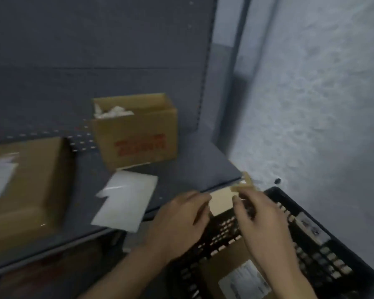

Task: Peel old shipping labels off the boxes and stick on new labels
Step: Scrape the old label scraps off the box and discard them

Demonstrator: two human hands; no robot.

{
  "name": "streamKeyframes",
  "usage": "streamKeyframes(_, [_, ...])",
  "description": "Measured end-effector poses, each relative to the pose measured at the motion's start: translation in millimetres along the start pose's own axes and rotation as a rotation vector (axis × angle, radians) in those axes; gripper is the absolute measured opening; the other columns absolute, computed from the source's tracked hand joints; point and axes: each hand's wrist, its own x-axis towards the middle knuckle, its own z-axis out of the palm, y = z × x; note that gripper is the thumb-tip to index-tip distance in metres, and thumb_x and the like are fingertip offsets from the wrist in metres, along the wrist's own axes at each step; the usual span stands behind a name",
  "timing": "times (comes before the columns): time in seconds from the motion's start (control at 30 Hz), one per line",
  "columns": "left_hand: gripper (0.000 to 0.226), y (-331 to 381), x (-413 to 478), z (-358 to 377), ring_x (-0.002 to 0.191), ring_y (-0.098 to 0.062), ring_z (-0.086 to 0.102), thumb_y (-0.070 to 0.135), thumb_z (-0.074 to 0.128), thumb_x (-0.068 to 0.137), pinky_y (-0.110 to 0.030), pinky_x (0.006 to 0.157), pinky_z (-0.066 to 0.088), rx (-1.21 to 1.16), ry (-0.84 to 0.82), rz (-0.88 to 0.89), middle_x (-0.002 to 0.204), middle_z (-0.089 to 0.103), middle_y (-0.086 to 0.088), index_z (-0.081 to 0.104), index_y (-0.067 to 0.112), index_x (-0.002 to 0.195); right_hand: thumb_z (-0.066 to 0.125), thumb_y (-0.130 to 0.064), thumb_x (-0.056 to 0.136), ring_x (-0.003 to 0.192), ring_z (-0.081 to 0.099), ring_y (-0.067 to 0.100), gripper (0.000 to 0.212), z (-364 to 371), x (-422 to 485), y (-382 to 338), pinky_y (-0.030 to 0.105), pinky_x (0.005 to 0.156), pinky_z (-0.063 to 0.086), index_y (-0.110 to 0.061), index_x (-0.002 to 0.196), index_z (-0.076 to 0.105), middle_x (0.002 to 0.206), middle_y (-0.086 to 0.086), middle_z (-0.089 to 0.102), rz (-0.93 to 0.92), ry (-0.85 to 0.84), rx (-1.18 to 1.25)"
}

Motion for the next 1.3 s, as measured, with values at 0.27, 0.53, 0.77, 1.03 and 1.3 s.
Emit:
streamKeyframes(0.27, [0.032, -62, -94, -134, 0.110, -0.012, 0.058, 0.028, 0.050, 0.098, -0.036, 0.087, 0.051, 0.135, 0.291, -0.232, 0.121, 0.063, 0.006, 0.062, 0.024, 0.128, 0.050, -0.044, 0.098, 0.092, 0.054, 0.002, 0.036, 74, 15, -152, 0.020, 0.076, 0.044, -0.032, 0.130, 0.058, 0.118, -0.013, 0.061, -0.314, -0.239, 0.136])
streamKeyframes(0.53, [0.029, -154, -168, -235, 0.113, -0.014, 0.052, 0.024, 0.051, 0.091, -0.037, 0.090, 0.052, 0.391, 0.431, -0.411, 0.115, 0.061, 0.003, 0.067, 0.017, 0.115, 0.054, -0.039, 0.097, 0.101, 0.057, 0.005, 0.028, 166, 21, -268, 0.031, 0.085, 0.051, -0.029, 0.122, 0.063, 0.112, -0.013, 0.060, -0.567, -0.362, 0.181])
streamKeyframes(0.77, [0.046, -191, -185, -271, 0.131, -0.027, 0.038, 0.056, 0.032, 0.096, -0.044, 0.112, 0.033, 0.561, 0.119, -0.724, 0.135, 0.050, 0.001, 0.050, 0.030, 0.130, 0.058, -0.030, 0.095, 0.102, 0.058, 0.015, 0.020, 219, 40, -328, 0.034, 0.085, 0.050, -0.024, 0.111, 0.068, 0.106, -0.004, 0.066, -0.578, -0.330, 0.028])
streamKeyframes(1.03, [0.052, -177, -178, -274, 0.123, -0.026, 0.039, 0.062, 0.034, 0.092, -0.043, 0.104, 0.037, 0.596, 0.028, -0.690, 0.129, 0.050, 0.001, 0.052, 0.031, 0.130, 0.060, -0.021, 0.094, 0.090, 0.059, 0.013, 0.010, 237, 62, -328, 0.033, 0.079, 0.051, -0.019, 0.097, 0.069, 0.094, -0.003, 0.065, -0.572, -0.366, -0.035])
streamKeyframes(1.3, [0.045, -213, -151, -280, 0.127, -0.025, 0.034, 0.051, 0.045, 0.094, -0.041, 0.109, 0.033, 0.434, 0.138, -0.733, 0.134, 0.048, 0.001, 0.050, 0.027, 0.132, 0.050, -0.015, 0.099, 0.078, 0.058, 0.009, 0.011, 253, 99, -348, 0.032, 0.067, 0.053, -0.023, 0.093, 0.044, 0.086, -0.002, 0.060, -0.626, -0.433, -0.009])
